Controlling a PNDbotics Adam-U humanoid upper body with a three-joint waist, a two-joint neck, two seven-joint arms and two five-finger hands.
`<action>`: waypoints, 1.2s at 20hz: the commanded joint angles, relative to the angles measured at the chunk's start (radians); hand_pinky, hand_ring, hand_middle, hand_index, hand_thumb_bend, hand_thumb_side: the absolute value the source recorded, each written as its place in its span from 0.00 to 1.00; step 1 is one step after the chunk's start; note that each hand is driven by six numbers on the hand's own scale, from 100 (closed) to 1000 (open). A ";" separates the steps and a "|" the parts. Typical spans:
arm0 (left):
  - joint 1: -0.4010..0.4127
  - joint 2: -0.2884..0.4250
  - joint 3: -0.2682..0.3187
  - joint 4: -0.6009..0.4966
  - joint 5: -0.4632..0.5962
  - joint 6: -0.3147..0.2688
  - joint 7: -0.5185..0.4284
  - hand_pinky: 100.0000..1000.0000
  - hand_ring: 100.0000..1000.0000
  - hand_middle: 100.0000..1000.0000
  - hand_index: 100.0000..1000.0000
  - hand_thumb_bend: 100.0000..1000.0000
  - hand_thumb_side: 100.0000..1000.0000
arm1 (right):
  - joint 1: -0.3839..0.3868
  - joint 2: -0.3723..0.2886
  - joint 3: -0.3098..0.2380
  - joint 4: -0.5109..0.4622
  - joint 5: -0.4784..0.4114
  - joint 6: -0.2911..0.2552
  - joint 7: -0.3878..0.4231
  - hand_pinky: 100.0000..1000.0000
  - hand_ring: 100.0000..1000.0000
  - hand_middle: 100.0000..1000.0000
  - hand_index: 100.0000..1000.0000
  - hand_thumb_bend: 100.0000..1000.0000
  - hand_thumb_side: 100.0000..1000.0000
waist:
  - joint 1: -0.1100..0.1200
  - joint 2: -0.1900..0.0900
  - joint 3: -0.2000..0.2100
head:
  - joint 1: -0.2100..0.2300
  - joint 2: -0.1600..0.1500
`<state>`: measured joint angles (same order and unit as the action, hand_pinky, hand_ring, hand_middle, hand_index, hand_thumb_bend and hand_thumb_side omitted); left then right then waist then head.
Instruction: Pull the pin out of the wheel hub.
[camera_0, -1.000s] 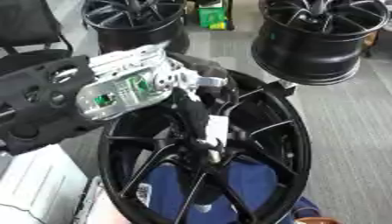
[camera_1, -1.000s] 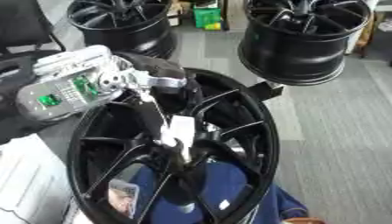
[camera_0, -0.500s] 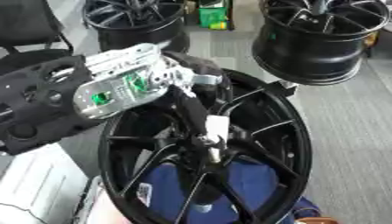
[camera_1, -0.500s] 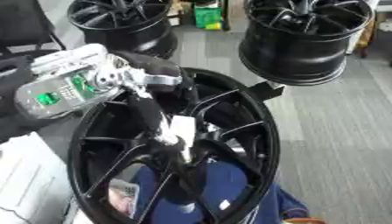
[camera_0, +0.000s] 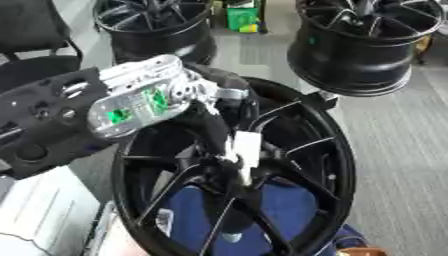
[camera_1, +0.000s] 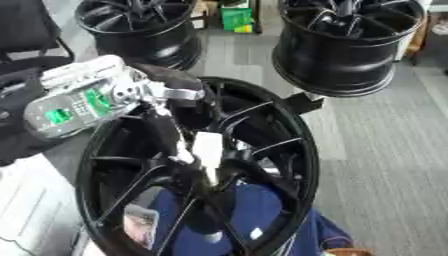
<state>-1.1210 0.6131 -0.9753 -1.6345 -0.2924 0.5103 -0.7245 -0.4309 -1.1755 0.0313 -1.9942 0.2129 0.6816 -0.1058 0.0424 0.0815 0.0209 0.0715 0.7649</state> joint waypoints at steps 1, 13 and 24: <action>-0.011 0.005 0.020 0.005 0.000 0.174 -0.182 0.76 0.77 0.73 0.81 0.50 0.15 | -0.011 -0.026 -0.011 -0.006 0.000 0.001 -0.007 0.85 0.68 0.75 0.81 0.00 0.00 | -0.004 -0.009 -0.001 | 0.004 0.005; -0.002 -0.005 0.032 -0.009 0.013 0.191 -0.182 0.72 0.73 0.69 0.76 0.46 0.16 | -0.001 -0.022 -0.012 -0.006 0.003 0.010 -0.017 0.85 0.68 0.75 0.81 0.00 0.01 | -0.004 -0.007 -0.002 | 0.005 0.005; 0.010 -0.016 0.022 0.001 -0.007 0.211 -0.182 0.65 0.65 0.58 0.66 0.27 0.00 | -0.001 -0.021 -0.016 -0.006 -0.002 0.005 -0.026 0.85 0.68 0.75 0.81 0.00 0.00 | -0.006 -0.005 -0.001 | 0.009 0.005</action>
<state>-1.0992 0.5874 -0.9635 -1.6357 -0.2931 0.5224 -0.7124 -0.4215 -1.1750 0.0311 -1.9942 0.2113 0.6880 -0.1277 0.0420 0.0863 0.0198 0.0766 0.7649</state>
